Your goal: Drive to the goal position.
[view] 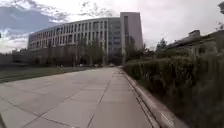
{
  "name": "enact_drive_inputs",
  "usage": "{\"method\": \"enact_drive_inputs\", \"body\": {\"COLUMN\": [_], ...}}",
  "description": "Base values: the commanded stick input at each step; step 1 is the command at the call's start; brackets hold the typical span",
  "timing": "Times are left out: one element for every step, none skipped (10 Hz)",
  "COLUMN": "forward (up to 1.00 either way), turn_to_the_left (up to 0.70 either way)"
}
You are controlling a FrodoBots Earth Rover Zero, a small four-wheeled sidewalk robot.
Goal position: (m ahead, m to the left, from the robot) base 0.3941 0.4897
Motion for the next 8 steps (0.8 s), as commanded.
{"method": "enact_drive_inputs", "body": {"forward": [0.7, 0.7, 0.7, 0.7, 0.7, 0.7, 0.7, 0.7], "turn_to_the_left": [0.0, 0.0, 0.0, 0.0, 0.0, 0.0, 0.0, 0.0]}}
